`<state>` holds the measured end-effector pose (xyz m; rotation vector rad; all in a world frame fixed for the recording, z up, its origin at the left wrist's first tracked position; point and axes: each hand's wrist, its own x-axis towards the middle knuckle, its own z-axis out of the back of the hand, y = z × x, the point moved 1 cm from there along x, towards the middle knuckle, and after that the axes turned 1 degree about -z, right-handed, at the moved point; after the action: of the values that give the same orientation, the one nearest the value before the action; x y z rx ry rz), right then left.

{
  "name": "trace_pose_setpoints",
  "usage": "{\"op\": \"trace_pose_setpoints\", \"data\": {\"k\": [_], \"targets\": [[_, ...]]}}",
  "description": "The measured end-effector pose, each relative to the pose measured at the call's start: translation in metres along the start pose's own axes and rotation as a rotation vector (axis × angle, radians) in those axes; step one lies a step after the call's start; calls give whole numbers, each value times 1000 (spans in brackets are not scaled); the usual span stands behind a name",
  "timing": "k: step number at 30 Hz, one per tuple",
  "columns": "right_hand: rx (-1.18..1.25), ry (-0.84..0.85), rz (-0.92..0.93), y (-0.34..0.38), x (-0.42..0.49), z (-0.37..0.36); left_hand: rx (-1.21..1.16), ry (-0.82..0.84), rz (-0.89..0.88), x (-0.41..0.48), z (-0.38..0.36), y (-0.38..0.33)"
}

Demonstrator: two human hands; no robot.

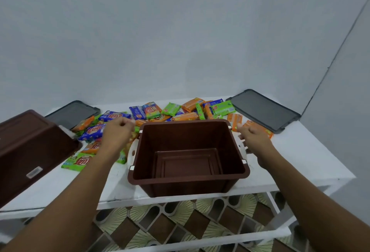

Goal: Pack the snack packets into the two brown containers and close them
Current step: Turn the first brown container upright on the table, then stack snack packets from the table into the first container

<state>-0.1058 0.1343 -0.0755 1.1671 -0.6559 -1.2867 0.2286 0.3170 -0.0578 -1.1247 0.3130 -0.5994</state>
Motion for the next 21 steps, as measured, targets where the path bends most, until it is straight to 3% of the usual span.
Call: {"op": "trace_pose_setpoints", "data": {"k": [5,10,14,21], "targets": [[82,-62,123,14,28,16,-193,73,-58,21,-25,-44],[137,41,171,35,63,12,-366,287,-32,42,-72,-79],[93,156,249,60,106,3,-355,345,-35,67,-102,-102],[-109,321,442,100,188,-24,-202,298,30,109,-129,-111]]}}
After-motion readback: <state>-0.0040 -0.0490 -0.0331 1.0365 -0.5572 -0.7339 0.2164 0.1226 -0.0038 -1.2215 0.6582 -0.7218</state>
